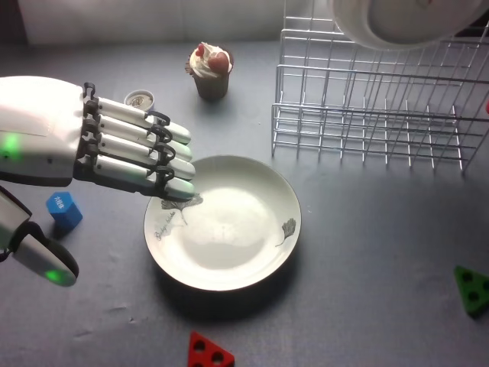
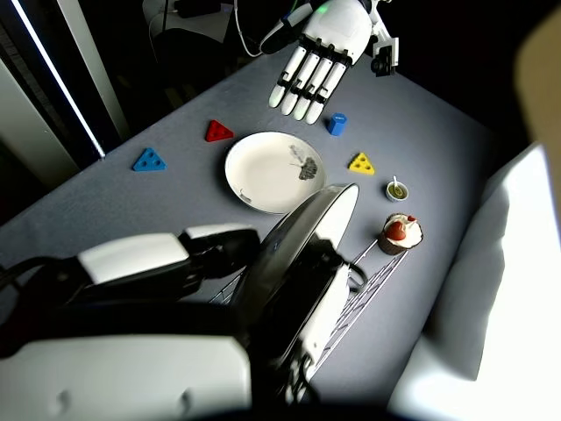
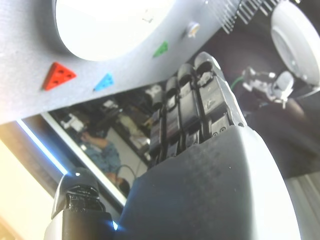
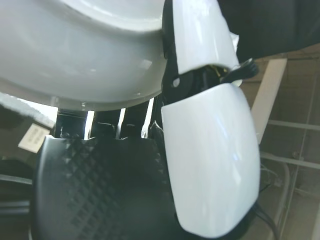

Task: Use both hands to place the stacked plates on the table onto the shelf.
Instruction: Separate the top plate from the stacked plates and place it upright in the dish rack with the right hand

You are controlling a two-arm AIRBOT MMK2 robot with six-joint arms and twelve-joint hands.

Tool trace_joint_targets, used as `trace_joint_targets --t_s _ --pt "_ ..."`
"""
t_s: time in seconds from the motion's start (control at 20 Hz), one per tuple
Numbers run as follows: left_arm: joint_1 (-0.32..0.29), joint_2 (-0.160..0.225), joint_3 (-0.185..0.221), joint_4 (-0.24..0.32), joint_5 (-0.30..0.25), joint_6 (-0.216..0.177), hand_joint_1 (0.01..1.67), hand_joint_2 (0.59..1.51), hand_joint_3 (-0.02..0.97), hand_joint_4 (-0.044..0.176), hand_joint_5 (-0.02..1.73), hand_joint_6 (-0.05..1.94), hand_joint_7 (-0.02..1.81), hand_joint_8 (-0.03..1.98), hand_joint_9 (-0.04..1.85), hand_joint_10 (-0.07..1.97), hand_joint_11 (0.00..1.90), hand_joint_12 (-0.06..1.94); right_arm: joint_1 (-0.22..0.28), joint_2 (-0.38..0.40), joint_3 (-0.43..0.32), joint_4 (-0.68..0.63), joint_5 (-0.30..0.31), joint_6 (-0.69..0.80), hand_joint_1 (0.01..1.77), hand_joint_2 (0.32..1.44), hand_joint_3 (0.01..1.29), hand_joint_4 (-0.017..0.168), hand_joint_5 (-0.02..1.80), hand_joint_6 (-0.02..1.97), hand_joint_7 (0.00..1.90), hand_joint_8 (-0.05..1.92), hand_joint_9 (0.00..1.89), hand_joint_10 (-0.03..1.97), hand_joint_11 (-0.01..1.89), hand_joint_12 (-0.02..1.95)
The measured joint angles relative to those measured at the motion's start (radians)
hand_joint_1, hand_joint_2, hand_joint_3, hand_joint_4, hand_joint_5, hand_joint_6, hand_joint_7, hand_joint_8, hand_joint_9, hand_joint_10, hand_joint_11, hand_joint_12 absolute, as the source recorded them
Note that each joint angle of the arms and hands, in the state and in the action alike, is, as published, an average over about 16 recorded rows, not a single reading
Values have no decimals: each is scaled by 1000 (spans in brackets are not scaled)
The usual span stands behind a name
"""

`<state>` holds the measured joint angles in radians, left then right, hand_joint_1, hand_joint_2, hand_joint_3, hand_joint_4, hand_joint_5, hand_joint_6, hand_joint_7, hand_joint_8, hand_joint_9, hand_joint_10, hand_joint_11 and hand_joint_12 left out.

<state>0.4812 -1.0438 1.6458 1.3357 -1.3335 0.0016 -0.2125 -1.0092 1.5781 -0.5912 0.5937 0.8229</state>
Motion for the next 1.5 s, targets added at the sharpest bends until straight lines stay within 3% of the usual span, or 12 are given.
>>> trace_joint_targets --t_s 0.75,1.5 --pt "-5 -2 -7 4 10 1 67 1052 19 -2 204 7 233 14 219 13 199 14 -11 -67 44 9 -30 5 1487 931 14 -11 894 899 1071 611 1144 654 964 1372" --pt "-2 -3 -9 8 19 4 79 1051 20 -2 191 6 214 13 207 13 188 14 -65 -78 37 21 -36 13 1488 944 13 -12 895 940 1087 590 1127 615 971 1356"
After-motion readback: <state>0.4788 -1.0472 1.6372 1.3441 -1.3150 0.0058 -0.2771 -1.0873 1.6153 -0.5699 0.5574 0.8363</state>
